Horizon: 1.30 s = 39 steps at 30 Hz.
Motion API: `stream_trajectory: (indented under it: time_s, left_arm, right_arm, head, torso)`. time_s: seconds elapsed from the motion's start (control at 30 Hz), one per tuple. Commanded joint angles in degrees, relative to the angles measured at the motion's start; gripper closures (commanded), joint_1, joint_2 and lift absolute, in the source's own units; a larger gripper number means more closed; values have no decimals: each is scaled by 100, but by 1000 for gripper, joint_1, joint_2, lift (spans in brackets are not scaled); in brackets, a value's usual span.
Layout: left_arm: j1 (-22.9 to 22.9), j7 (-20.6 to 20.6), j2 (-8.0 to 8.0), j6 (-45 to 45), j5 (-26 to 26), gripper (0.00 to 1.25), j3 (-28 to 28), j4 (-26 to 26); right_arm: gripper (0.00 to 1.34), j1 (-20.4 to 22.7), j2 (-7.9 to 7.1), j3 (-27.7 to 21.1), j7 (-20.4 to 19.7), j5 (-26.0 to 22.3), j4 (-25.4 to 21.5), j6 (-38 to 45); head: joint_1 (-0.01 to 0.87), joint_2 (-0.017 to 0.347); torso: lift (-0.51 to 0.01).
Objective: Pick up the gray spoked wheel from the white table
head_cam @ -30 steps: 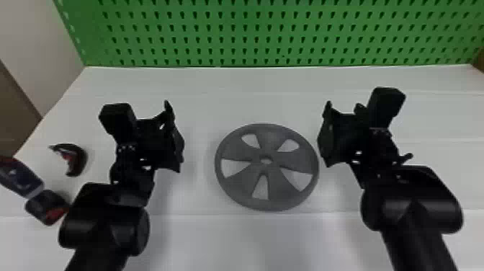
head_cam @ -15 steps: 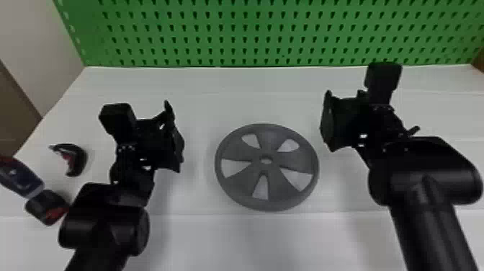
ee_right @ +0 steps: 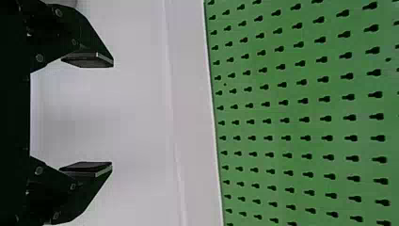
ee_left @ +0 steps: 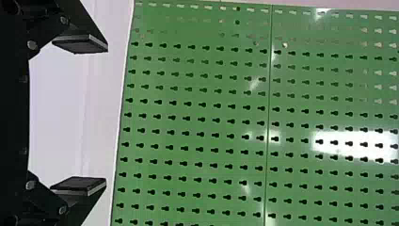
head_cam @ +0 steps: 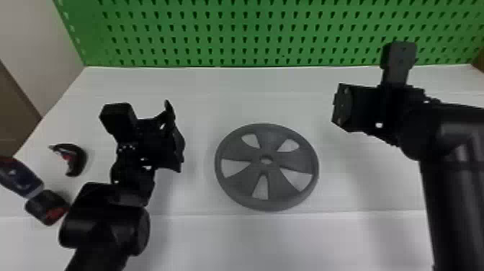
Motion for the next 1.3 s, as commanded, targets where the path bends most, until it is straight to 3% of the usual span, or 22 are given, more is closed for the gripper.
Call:
stream_trajectory:
  time_s: [0.0, 0.1, 0.27, 0.6, 0.77, 1.1, 1.27]
  left_arm:
    - [0, 0, 0, 0, -9, 265, -3, 0]
    - [0, 0, 0, 0, -9, 265, -3, 0]
    - [0, 0, 9, 0, -36, 265, -12, 0]
    - [9, 0, 18, 0, -88, 265, -12, 0]
    - [18, 0, 26, 0, -97, 265, -3, 0]
    - [9, 0, 167, 18, -88, 265, -91, 0]
    - [-9, 0, 220, 62, -71, 265, -144, 0]
  right_arm:
    - [483, -250, -73, -27, -514, -581, 16, 806]
    - [483, -391, -143, 26, -1261, -1214, 59, 1140]
    - [483, -725, -310, 96, -1524, -1750, 490, 1650]
    - [483, -1366, -635, 316, -1630, -2787, 1721, 2274]
    - [483, -1604, -688, 421, -1700, -2857, 2178, 2502]
    - [483, -2105, -1013, 1133, -1709, -3490, 3329, 2247]
    - [483, -2368, -1154, 1432, -1709, -3745, 3672, 2221]
  head:
    - [806, 44]
    - [806, 44]
    - [806, 44]
    - [806, 44]
    - [806, 44]
    - [806, 44]
    - [806, 44]
  torso:
    - [-98]
    - [-98]
    - [-98]
    - [-98]
    - [-98]
    - [-98]
    - [-98]
